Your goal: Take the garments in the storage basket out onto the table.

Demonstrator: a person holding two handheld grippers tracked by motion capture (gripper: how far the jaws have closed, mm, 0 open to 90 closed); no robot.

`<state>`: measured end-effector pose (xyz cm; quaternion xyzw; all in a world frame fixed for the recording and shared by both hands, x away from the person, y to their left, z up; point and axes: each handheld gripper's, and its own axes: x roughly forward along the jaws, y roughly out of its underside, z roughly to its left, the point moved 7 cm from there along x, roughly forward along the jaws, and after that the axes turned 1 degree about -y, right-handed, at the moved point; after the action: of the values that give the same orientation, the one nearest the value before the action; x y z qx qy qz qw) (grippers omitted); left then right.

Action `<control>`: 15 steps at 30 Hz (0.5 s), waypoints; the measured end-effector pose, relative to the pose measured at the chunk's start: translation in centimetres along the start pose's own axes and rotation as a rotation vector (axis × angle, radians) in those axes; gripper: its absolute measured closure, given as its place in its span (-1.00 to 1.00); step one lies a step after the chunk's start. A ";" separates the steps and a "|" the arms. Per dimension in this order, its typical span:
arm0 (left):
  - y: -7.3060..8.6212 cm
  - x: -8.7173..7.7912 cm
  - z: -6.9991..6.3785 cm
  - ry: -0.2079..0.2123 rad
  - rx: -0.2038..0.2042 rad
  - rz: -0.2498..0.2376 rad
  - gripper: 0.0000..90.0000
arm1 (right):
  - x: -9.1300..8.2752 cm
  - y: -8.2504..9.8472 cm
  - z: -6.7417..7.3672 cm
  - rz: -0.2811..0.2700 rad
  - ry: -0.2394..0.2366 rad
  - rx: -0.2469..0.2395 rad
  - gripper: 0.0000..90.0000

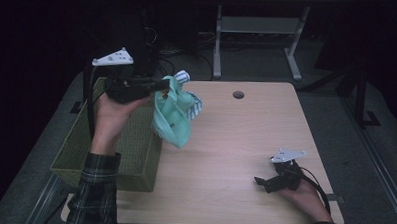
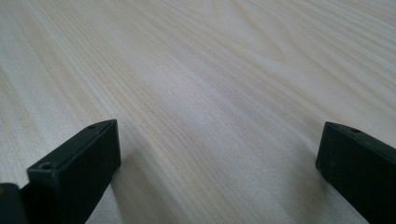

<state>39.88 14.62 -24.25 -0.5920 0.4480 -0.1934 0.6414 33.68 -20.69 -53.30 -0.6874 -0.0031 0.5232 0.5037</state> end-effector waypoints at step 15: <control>1.2 4.3 -2.3 0.064 0.009 0.025 0.87 | 0.0 0.0 0.0 0.000 -0.001 0.002 -1.00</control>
<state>39.89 10.19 -26.63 -0.5769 0.4748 -0.2060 0.6319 33.67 -20.67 -53.29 -0.6867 -0.0028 0.5233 0.5045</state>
